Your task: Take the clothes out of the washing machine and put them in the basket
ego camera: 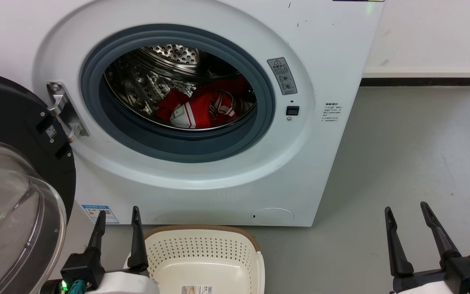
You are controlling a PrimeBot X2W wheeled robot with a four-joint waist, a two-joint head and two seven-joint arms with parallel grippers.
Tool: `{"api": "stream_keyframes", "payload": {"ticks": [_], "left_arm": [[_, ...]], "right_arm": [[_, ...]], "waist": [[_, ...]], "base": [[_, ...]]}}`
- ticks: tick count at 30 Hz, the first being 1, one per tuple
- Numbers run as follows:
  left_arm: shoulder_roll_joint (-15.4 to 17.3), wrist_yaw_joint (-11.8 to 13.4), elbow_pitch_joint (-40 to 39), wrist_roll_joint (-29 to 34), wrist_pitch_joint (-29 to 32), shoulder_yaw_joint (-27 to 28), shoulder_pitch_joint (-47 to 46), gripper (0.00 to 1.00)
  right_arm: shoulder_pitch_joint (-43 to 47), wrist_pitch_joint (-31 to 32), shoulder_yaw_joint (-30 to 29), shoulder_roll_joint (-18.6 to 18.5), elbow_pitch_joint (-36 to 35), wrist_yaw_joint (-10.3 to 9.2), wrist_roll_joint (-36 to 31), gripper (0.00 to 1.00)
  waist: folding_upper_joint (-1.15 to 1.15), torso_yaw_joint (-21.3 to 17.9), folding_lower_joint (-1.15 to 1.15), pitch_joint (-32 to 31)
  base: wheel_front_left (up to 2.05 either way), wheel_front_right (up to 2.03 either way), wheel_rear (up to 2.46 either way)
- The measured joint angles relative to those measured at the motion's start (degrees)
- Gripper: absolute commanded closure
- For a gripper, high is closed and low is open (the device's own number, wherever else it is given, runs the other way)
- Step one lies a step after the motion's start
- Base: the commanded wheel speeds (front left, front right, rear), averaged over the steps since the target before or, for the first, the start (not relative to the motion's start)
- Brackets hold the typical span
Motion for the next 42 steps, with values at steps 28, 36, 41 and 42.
{"api": "stream_keyframes", "payload": {"ticks": [28,36,41,42], "left_arm": [[0.1,-3.1,12.4,2.1,-0.1,0.2,-12.1,0.00],[3.4,-5.2,25.9,4.0,-0.1,1.9,-30.6,0.00],[6.3,-6.6,34.1,5.2,-0.1,1.4,-43.8,0.00],[7.0,-6.9,36.0,5.2,-0.1,1.3,-46.5,0.00]], "right_arm": [[-2.1,0.0,0.4,0.0,-0.2,-0.01,1.0,0.00],[-7.6,0.0,1.4,0.0,-1.0,0.00,2.0,0.00],[-12.4,0.0,1.8,-0.1,-2.0,0.00,3.2,0.00],[-13.3,0.0,1.9,-0.1,-2.2,0.00,3.5,0.00]], "waist": [[0.00,-1.8,0.00,4.5],[0.00,-4.0,0.00,11.4],[0.00,-5.8,0.01,17.4],[0.00,-6.2,0.01,18.7]], "base": [[0.00,0.00,0.00],[0.00,0.00,0.00],[0.00,0.00,0.00],[0.00,0.00,0.00]]}}
